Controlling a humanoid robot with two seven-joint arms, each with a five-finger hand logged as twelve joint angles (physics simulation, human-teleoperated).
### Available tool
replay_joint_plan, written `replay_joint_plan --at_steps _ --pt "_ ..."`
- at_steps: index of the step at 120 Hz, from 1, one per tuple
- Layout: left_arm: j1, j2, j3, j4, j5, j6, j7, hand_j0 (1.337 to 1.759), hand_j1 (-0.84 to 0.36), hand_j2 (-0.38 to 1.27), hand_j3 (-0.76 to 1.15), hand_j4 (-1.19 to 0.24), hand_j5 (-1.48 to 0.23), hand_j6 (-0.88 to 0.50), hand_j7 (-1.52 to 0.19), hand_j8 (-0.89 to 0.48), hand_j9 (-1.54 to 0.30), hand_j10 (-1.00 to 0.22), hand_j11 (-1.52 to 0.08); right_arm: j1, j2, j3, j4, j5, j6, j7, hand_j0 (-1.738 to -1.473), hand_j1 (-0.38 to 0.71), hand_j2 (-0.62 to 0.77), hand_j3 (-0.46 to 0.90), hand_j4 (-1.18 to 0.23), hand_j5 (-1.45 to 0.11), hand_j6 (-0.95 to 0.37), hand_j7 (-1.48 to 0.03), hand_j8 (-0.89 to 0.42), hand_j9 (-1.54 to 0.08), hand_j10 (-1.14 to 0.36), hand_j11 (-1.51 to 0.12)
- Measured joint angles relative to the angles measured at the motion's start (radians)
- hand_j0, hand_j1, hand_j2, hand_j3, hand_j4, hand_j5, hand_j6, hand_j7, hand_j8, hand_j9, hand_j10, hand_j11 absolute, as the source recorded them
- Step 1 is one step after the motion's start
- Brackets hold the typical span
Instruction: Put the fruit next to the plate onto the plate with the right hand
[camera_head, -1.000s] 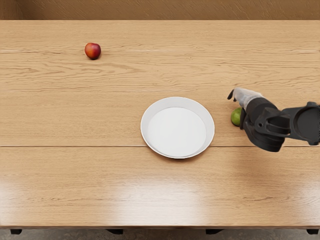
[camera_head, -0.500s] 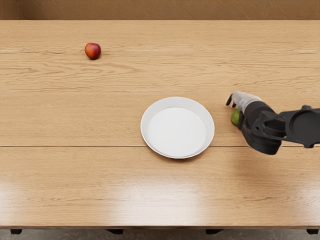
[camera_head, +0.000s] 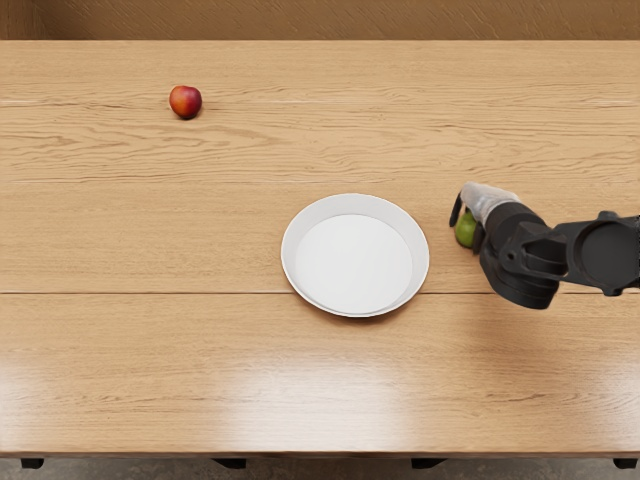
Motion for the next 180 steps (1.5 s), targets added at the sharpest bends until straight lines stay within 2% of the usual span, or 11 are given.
replay_joint_plan --at_steps 9,21,35,44,51,63,98,114,134,170,180 --pt "0.000 0.000 0.000 0.000 0.000 0.000 0.000 1.658 0.33 0.00 0.00 -0.02 -0.02 -0.02 -0.02 -0.02 -0.02 -0.02 -0.02 0.001 0.008 0.000 -0.001 -0.001 0.000 0.000 -1.651 0.27 0.20 0.00 -0.71 -0.92 -0.47 -0.92 -0.43 -0.93 -0.71 -0.93" --pt "0.000 0.000 -0.001 0.000 0.000 0.000 0.000 1.658 0.33 0.00 0.00 -0.02 -0.02 -0.02 -0.02 -0.02 -0.02 -0.02 -0.02 0.003 0.013 0.001 -0.001 -0.001 0.001 0.000 -1.650 0.29 0.23 0.00 -0.73 -1.01 -0.41 -1.00 -0.38 -1.02 -0.66 -1.02" --pt "0.000 0.000 -0.001 0.000 0.000 0.000 0.000 1.658 0.33 0.00 0.00 -0.02 -0.02 -0.02 -0.02 -0.02 -0.02 -0.02 -0.02 0.007 0.015 0.006 0.001 0.000 -0.002 0.000 -1.647 0.25 0.18 0.00 -0.73 -1.08 -0.40 -1.06 -0.36 -1.09 -0.66 -1.09" --pt "0.000 0.000 -0.001 0.000 0.000 0.000 0.000 1.658 0.33 0.00 0.00 -0.02 -0.02 -0.02 -0.02 -0.02 -0.02 -0.02 -0.02 0.010 0.015 0.014 0.004 0.002 -0.008 0.001 -1.648 0.27 0.23 0.00 -0.73 -1.10 -0.39 -1.08 -0.35 -1.12 -0.67 -1.11" --pt "0.000 0.000 -0.001 0.000 0.000 0.000 0.000 1.658 0.33 0.00 0.00 -0.02 -0.02 -0.02 -0.02 -0.02 -0.02 -0.02 -0.02 0.014 0.013 0.020 0.010 0.004 -0.009 0.001 -1.646 0.23 0.16 0.00 -0.73 -1.13 -0.40 -1.10 -0.34 -1.13 -0.67 -1.12" --pt "0.000 0.000 -0.001 0.000 0.000 0.000 0.000 1.658 0.33 0.00 0.00 -0.02 -0.02 -0.02 -0.02 -0.02 -0.02 -0.02 -0.02 0.027 0.008 0.025 0.030 0.006 -0.009 0.002 -1.645 0.23 0.17 0.00 -0.72 -1.15 -0.39 -1.11 -0.34 -1.16 -0.67 -1.15" --pt "0.000 0.000 -0.001 0.000 0.000 0.000 0.000 1.658 0.33 0.00 0.00 -0.02 -0.02 -0.02 -0.02 -0.02 -0.02 -0.02 -0.02 0.090 -0.039 0.054 0.096 0.010 -0.011 0.004 -1.645 0.24 0.23 0.00 -0.76 -1.19 -0.39 -1.13 -0.32 -1.19 -0.66 -1.20" --pt "0.000 0.000 -0.001 0.000 0.000 0.000 0.000 1.658 0.33 0.00 0.00 -0.02 -0.02 -0.02 -0.02 -0.02 -0.02 -0.02 -0.02 0.119 -0.065 0.066 0.125 0.011 -0.011 0.004 -1.645 0.18 0.12 0.00 -0.80 -1.20 -0.42 -1.13 -0.34 -1.18 -0.69 -1.19" --pt "0.000 0.000 -0.002 0.000 0.000 0.000 0.000 1.658 0.33 0.00 0.00 -0.02 -0.02 -0.02 -0.02 -0.02 -0.02 -0.02 -0.02 0.146 -0.083 0.100 0.147 0.013 -0.003 0.003 -1.646 0.21 0.21 0.00 -0.82 -1.21 -0.40 -1.13 -0.35 -1.18 -0.70 -1.19" --pt "0.002 0.000 -0.001 0.000 0.000 0.000 0.000 1.658 0.33 0.00 0.00 -0.02 -0.02 -0.02 -0.02 -0.02 -0.02 -0.02 -0.02 0.181 -0.048 0.165 0.166 0.015 0.002 0.003 -1.647 0.21 0.19 0.00 -0.83 -1.21 -0.40 -1.13 -0.34 -1.17 -0.69 -1.19" --pt "0.002 0.000 -0.001 0.000 0.000 0.000 0.000 1.658 0.33 0.00 0.00 -0.02 -0.02 -0.02 -0.02 -0.02 -0.02 -0.02 -0.02 0.184 -0.026 0.178 0.167 0.018 0.001 0.002 -1.647 0.24 0.26 0.00 -0.82 -1.21 -0.39 -1.13 -0.34 -1.17 -0.69 -1.18"
